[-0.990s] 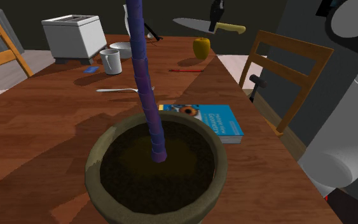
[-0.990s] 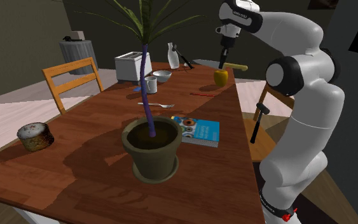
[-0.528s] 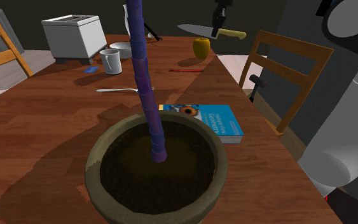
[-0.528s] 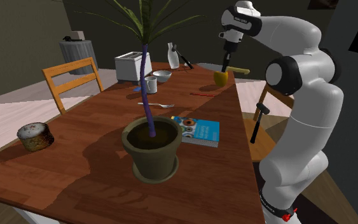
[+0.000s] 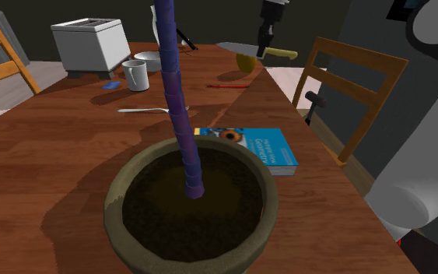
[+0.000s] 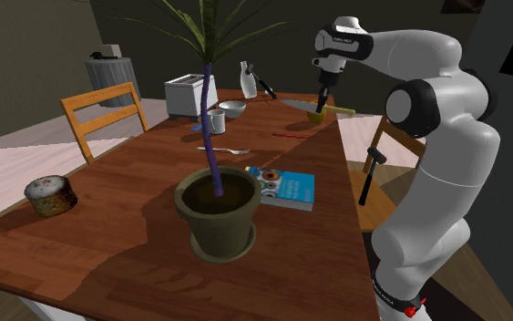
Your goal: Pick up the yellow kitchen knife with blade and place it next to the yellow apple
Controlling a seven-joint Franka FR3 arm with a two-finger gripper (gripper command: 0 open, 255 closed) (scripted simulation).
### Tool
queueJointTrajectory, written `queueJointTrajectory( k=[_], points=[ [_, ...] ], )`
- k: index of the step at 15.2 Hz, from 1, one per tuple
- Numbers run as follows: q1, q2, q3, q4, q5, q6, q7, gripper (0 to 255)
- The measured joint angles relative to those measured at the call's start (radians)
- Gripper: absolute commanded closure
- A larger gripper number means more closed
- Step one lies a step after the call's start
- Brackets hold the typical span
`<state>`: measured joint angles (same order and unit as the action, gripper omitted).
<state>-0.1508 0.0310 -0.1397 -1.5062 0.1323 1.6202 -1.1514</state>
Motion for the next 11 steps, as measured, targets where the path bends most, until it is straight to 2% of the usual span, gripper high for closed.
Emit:
queueJointTrajectory(
  k=[11],
  points=[
    [0.004,-0.033,0.004,-0.192,-0.003,0.158,-0.013,255]
  ],
)
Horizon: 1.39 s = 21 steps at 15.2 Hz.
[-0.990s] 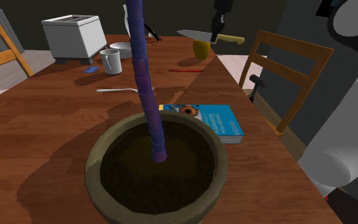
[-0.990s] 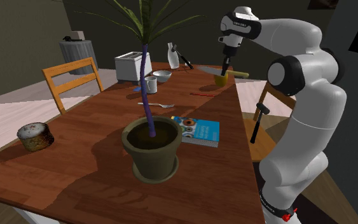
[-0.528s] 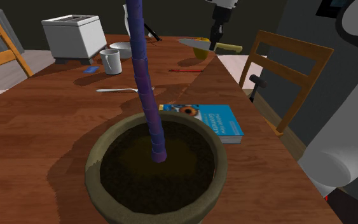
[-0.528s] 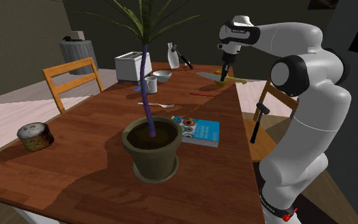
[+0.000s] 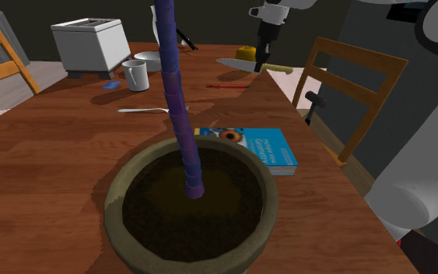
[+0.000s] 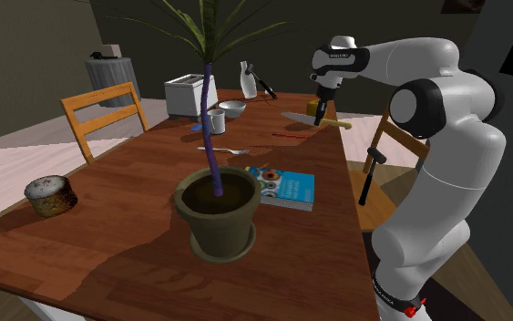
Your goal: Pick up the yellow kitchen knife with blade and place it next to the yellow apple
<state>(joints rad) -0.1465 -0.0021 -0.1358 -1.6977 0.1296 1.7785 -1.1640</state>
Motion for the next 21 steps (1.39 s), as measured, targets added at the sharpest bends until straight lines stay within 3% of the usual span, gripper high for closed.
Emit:
queueJointTrajectory(
  k=[10,17,18,21],
  points=[
    [0.000,-0.003,0.000,-0.137,0.005,0.134,-0.017,255],
    [0.001,-0.005,0.001,-0.153,0.005,0.148,-0.019,255],
    [0.001,-0.005,0.001,-0.153,0.005,0.148,-0.019,0],
    [0.001,-0.005,0.001,-0.153,0.005,0.148,-0.019,0]
  ],
)
